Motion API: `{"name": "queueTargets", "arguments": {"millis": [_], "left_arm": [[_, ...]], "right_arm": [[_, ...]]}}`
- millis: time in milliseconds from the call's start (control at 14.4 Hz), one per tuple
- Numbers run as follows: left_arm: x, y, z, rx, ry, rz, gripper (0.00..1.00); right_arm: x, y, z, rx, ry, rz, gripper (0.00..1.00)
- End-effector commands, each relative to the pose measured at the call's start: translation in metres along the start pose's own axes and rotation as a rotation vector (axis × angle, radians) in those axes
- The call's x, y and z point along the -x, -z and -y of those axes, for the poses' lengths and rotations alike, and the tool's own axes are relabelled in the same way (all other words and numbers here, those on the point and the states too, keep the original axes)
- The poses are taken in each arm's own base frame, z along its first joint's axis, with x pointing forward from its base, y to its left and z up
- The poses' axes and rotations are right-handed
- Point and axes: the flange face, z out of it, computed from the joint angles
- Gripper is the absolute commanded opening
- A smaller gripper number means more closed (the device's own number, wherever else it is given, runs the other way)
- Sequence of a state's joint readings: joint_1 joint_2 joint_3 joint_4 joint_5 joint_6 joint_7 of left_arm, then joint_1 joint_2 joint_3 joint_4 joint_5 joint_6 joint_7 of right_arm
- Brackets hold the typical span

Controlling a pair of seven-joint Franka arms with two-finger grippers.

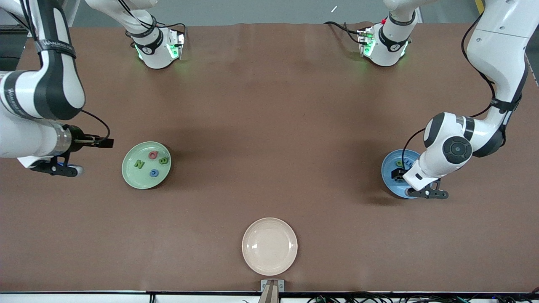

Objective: Sort upper and lower case letters into plates
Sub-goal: 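Open both grippers and lift them away from the plates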

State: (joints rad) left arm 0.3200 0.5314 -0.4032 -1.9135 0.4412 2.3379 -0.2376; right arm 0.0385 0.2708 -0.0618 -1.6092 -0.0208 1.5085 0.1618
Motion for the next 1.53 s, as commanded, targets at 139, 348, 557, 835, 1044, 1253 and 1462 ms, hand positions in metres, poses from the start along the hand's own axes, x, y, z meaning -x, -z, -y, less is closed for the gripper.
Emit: {"name": "queueTargets", "arguments": {"millis": [139,348,557,835,1044,1253,1462], "left_arm": [[0.002,0.065,0.011,0.013,0.032,0.036,1.00],[0.005,0.110,0.018,0.032,0.069,0.023,0.99],[0.007,0.153,0.018,0.006,0.081,-0.013,0.99],[-0.002,0.183,0.021,0.056,0.116,-0.014,0.99],[-0.003,0.189,0.022,0.075,0.131,-0.021,0.99],[-0.003,0.185,0.025,0.094,0.144,-0.013,0.99],[-0.003,0.184,0.030,0.098,0.153,-0.011,0.99]], "right_arm": [[0.012,0.051,-0.024,-0.010,0.030,-0.013,1.00],[0.013,0.064,-0.038,-0.019,0.020,-0.040,1.00],[0.012,0.087,-0.050,-0.015,0.022,-0.095,1.00],[0.009,0.108,-0.060,-0.022,0.005,-0.137,1.00],[0.017,0.124,-0.060,-0.029,0.001,-0.153,1.00],[0.018,0.120,-0.057,-0.038,-0.003,-0.136,1.00],[0.023,0.128,-0.055,-0.040,0.012,-0.151,1.00]]}}
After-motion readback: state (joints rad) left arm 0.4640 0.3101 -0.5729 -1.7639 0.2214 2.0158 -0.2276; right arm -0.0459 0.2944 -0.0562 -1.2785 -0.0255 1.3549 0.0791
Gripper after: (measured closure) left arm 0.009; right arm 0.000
